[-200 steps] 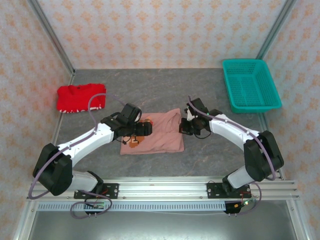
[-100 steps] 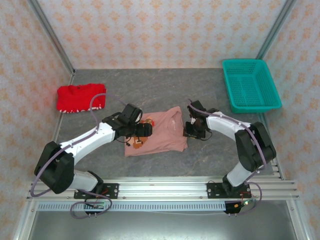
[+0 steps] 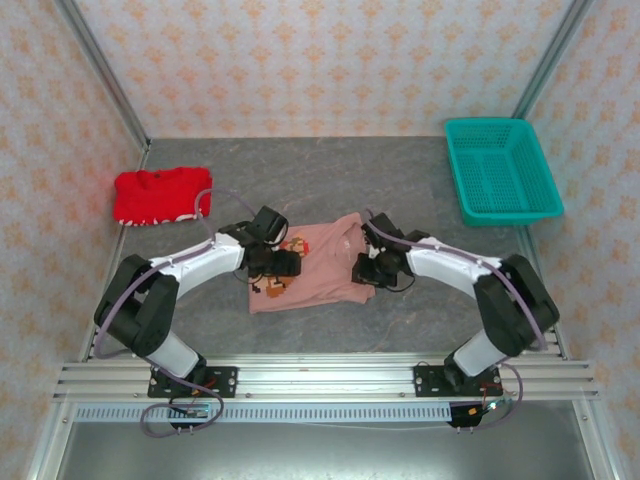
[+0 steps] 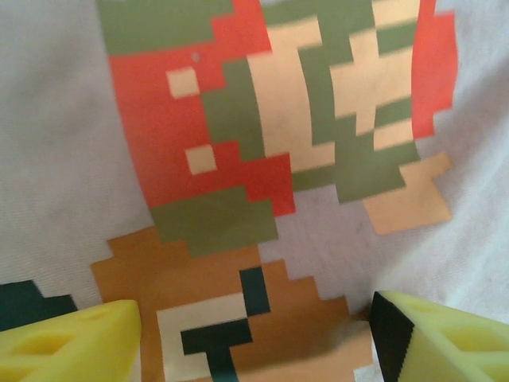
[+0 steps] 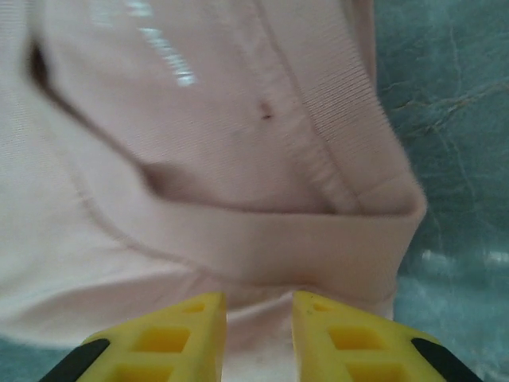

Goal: Fold the inside-out t-shirt
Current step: Rotate the T-shirt at the center of the table.

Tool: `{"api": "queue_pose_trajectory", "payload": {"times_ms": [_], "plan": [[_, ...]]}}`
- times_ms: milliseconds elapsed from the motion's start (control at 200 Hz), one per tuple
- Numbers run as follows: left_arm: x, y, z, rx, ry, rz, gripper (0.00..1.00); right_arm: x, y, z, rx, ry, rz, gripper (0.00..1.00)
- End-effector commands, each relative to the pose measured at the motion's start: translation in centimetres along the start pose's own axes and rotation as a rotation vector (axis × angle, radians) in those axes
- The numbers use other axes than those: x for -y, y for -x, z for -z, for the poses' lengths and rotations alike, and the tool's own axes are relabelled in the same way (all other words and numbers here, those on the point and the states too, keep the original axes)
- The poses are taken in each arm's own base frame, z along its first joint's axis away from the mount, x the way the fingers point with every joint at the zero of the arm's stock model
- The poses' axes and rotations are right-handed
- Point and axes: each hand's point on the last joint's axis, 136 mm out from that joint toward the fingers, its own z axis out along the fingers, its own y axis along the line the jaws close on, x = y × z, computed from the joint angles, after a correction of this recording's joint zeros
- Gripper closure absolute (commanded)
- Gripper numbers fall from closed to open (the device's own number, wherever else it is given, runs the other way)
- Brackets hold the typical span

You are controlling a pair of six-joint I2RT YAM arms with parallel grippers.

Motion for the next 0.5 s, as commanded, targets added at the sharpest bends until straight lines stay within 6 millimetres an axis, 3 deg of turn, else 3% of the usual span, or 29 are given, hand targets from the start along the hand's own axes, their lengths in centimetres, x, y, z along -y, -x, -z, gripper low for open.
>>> {"api": "queue_pose_trajectory", "payload": {"times_ms": [0,80,155,260,335,390,440,495], "plan": [[1.6,-3.9,-0.8,-0.101,-0.088,-0.055,0.23,0.5,2.6,-0.5,0.027,-0.006,-0.030,0.75],[3.7,-6.1,-1.1,-0.133,-0.143,-0.107,0.23,1.3,4.4,-0.6,0.034,-0.031,-0.023,0.75],[6.8,-8.0,-1.0,-0.150,-0.211,-0.169,0.23,1.5,6.4,-0.6,0.041,-0.055,0.005,0.75],[11.8,-8.8,0.2,-0.131,-0.316,-0.257,0.23,0.4,9.7,-0.4,0.071,-0.061,0.072,0.75],[14.6,-7.3,2.0,-0.061,-0.379,-0.304,0.23,-1.5,12.1,0.7,0.109,-0.042,0.122,0.73],[15.1,-5.5,3.4,0.015,-0.370,-0.324,0.23,-2.4,13.2,2.1,0.141,-0.041,0.157,0.70],[14.4,-3.3,4.6,0.091,-0.331,-0.322,0.22,-2.3,13.6,3.5,0.173,-0.064,0.175,0.68],[12.3,-0.8,5.3,0.158,-0.269,-0.265,0.22,-1.6,13.3,4.8,0.195,-0.085,0.182,0.65]]}}
